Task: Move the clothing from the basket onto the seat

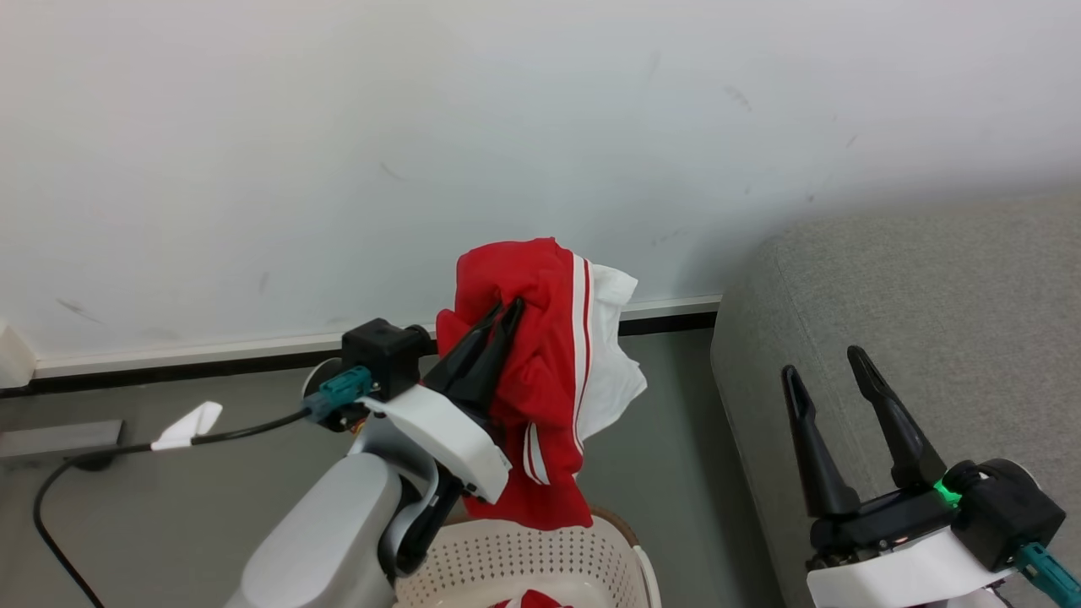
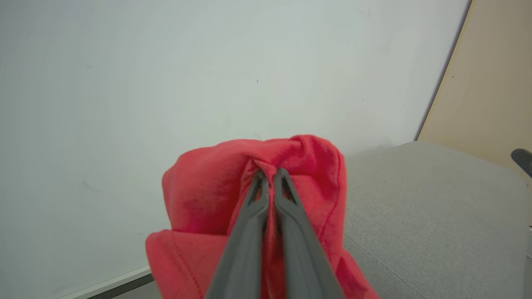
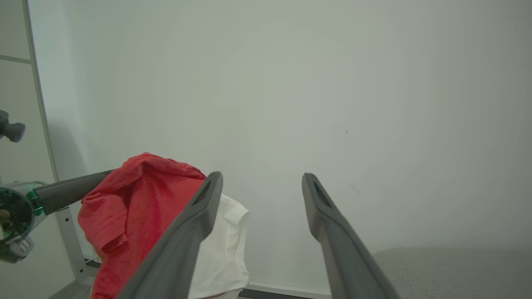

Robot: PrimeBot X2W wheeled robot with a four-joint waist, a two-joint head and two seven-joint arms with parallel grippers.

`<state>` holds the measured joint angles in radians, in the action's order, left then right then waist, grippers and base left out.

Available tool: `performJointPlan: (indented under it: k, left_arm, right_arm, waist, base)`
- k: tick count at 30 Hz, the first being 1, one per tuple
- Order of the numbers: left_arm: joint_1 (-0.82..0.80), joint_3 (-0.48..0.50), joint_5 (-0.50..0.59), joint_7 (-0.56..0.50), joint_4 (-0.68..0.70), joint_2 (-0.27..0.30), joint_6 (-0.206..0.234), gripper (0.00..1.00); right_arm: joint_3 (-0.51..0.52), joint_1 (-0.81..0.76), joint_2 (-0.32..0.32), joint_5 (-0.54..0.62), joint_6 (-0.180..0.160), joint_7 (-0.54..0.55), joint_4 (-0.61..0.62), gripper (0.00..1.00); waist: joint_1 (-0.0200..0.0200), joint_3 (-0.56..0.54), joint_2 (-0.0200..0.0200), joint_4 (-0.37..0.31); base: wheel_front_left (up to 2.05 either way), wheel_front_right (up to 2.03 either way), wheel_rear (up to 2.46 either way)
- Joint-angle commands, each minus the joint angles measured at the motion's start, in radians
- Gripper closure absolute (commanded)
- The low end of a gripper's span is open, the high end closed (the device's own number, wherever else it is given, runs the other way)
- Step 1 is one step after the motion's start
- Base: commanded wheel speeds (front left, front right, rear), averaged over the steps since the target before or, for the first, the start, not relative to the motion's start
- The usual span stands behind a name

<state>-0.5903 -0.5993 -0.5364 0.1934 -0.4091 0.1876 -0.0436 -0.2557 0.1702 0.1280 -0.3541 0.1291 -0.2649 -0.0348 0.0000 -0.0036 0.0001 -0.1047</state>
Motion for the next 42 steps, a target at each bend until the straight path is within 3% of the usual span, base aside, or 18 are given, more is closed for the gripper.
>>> performJointPlan:
  k: [1, 9, 19, 27, 42]
  left_arm:
    - [-0.005, -0.001, -0.005, -0.006, 0.014, 0.009, 0.005, 1.0]
    - [-0.014, -0.007, -0.009, -0.012, 0.037, 0.007, 0.008, 1.0]
    - [-0.035, -0.034, -0.009, -0.018, 0.037, -0.018, 0.001, 1.0]
    - [-0.04, -0.07, -0.005, -0.018, 0.032, -0.051, -0.01, 1.0]
    - [-0.035, -0.151, -0.017, -0.021, 0.029, -0.101, -0.032, 1.0]
  right_arm:
    - [-0.013, -0.004, 0.005, -0.007, 0.003, 0.0, -0.006, 0.0]
    - [-0.147, 0.023, 0.02, -0.015, 0.003, 0.0, -0.052, 0.0]
    - [-0.376, 0.136, -0.022, -0.084, 0.003, 0.0, -0.25, 0.0]
    - [-0.46, 0.244, -0.054, -0.127, 0.003, 0.0, -0.41, 0.0]
    - [-0.528, 0.409, -0.076, -0.23, 0.003, 0.0, -0.709, 0.0]
  waist:
    - [0.0, 0.002, -0.0001, -0.001]
    - [0.0, 0.005, -0.0001, 0.011]
    - [0.0, 0.003, -0.0001, 0.057]
    - [0.0, 0.003, -0.0001, 0.109]
    - [0.0, -0.003, -0.0001, 0.22]
  base:
    - [0.0, 0.0, 0.0]
    - [0.0, 0.0, 0.0]
    - [0.0, 0.0, 0.0]
    - [0.0, 0.0, 0.0]
    - [0.0, 0.0, 0.0]
